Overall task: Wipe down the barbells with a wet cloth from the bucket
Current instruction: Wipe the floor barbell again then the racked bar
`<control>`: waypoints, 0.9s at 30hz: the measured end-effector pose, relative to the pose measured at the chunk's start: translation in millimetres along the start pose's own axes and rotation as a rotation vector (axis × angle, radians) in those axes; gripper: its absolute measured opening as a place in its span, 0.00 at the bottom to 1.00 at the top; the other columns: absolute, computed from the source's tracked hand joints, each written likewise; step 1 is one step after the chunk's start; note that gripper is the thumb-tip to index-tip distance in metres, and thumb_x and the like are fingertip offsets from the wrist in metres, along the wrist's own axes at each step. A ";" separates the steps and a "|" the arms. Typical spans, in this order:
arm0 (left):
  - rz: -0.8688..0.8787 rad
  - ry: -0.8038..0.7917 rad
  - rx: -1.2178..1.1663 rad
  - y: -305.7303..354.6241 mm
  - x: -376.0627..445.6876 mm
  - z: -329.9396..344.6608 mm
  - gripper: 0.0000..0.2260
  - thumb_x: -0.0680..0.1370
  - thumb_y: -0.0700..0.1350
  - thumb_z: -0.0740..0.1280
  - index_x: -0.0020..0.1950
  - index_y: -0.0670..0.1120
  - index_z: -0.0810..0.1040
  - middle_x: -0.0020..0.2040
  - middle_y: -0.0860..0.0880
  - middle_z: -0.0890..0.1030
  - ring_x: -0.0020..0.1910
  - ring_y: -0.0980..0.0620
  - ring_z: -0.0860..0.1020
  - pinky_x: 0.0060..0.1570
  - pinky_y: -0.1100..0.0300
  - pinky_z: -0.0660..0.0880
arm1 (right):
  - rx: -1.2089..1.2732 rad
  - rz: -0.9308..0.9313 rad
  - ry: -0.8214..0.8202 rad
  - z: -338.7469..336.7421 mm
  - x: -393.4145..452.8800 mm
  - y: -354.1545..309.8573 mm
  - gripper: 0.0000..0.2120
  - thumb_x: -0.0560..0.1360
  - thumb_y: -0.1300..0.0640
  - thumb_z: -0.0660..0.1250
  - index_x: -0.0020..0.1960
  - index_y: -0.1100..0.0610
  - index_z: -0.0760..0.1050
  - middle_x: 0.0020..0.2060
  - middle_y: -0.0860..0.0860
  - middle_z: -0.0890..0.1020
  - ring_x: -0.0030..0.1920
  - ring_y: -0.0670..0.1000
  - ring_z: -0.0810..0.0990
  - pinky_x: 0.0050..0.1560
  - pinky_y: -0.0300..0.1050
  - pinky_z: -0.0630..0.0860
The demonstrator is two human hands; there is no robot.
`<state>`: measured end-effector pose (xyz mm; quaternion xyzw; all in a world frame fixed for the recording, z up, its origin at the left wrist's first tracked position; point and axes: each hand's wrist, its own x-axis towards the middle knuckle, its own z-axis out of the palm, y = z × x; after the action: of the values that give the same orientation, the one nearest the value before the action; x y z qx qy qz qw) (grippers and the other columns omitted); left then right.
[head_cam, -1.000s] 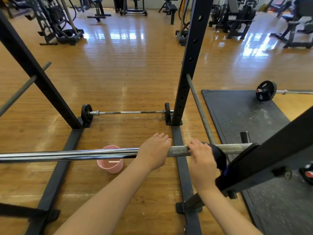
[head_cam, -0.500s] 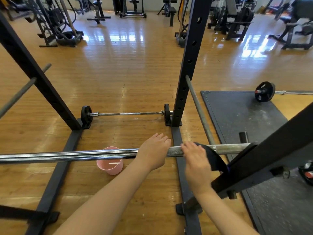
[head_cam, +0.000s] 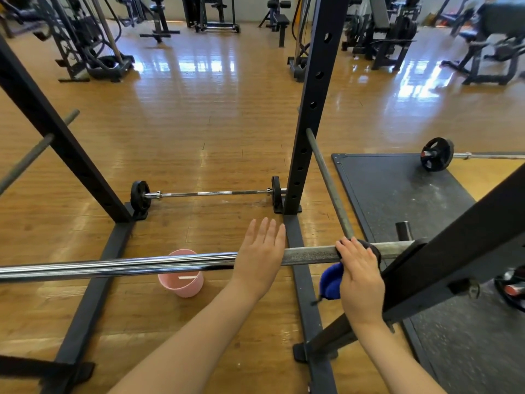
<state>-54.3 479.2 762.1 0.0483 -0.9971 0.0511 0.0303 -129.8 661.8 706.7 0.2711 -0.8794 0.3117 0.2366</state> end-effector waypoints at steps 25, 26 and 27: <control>0.088 -0.439 -0.258 -16.2 24.6 -8.5 0.29 0.75 0.34 0.63 0.75 0.44 0.60 0.75 0.47 0.62 0.76 0.50 0.56 0.69 0.54 0.65 | 0.048 -0.231 -0.101 22.1 -2.7 -50.0 0.17 0.73 0.64 0.57 0.57 0.62 0.79 0.56 0.57 0.81 0.60 0.55 0.77 0.68 0.48 0.63; 0.089 -0.434 -0.258 -16.2 24.7 -9.4 0.29 0.76 0.35 0.63 0.76 0.44 0.59 0.75 0.47 0.62 0.76 0.50 0.55 0.69 0.54 0.64 | 0.065 -0.290 -0.134 25.2 -4.1 -58.0 0.17 0.73 0.65 0.58 0.57 0.61 0.79 0.57 0.57 0.81 0.60 0.54 0.77 0.67 0.50 0.66; 0.090 -0.428 -0.259 -15.9 24.3 -10.2 0.29 0.76 0.35 0.63 0.76 0.45 0.59 0.75 0.47 0.62 0.76 0.51 0.55 0.69 0.55 0.64 | 0.064 -0.348 -0.171 24.5 -3.7 -60.0 0.18 0.72 0.66 0.58 0.58 0.61 0.79 0.57 0.56 0.80 0.60 0.53 0.77 0.67 0.50 0.67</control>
<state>-76.3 462.2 775.3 0.0092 -0.9802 -0.0870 -0.1778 -95.7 606.8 712.7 0.4518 -0.8259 0.2696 0.2025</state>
